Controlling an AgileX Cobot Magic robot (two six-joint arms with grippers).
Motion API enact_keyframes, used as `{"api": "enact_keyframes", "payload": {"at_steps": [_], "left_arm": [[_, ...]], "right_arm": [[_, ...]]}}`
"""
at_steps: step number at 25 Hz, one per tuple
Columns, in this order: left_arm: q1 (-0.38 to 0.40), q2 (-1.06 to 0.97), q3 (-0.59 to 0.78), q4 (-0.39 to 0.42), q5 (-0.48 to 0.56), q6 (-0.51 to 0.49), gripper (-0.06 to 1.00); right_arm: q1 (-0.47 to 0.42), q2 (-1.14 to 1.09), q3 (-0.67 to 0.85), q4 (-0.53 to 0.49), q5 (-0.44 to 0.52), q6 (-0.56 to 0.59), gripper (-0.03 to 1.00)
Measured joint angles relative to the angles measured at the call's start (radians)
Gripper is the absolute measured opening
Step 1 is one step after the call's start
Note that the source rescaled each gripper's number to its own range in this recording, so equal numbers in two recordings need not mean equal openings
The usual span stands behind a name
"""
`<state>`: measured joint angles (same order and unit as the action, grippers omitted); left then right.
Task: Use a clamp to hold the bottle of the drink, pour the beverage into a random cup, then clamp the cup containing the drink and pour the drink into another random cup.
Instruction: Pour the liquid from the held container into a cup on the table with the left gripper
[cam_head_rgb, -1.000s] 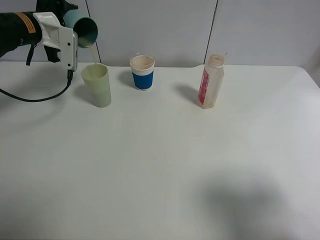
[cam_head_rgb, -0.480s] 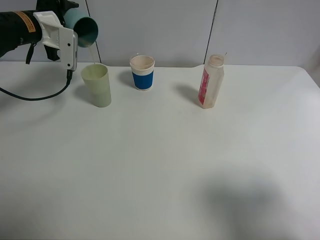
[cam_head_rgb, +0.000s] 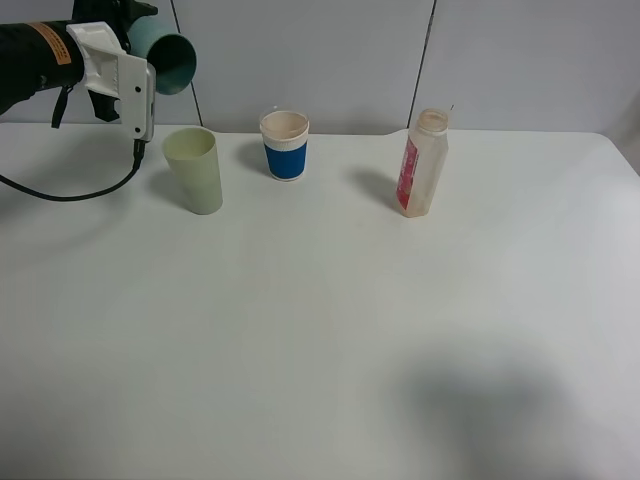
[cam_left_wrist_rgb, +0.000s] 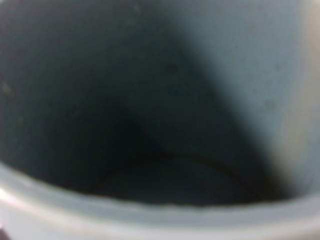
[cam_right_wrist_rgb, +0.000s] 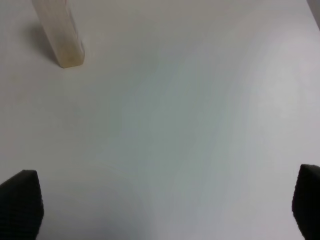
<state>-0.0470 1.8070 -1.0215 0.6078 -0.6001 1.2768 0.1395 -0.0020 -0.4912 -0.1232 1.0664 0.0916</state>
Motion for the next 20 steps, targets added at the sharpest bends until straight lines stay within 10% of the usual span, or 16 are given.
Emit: {"api": "enact_keyframes", "payload": {"at_steps": [20], "left_arm": [[0.0,0.0,0.0,-0.014,-0.003,-0.001,0.0]], "right_arm": [[0.0,0.0,0.0,0.0,0.0,0.0,1.0]]}}
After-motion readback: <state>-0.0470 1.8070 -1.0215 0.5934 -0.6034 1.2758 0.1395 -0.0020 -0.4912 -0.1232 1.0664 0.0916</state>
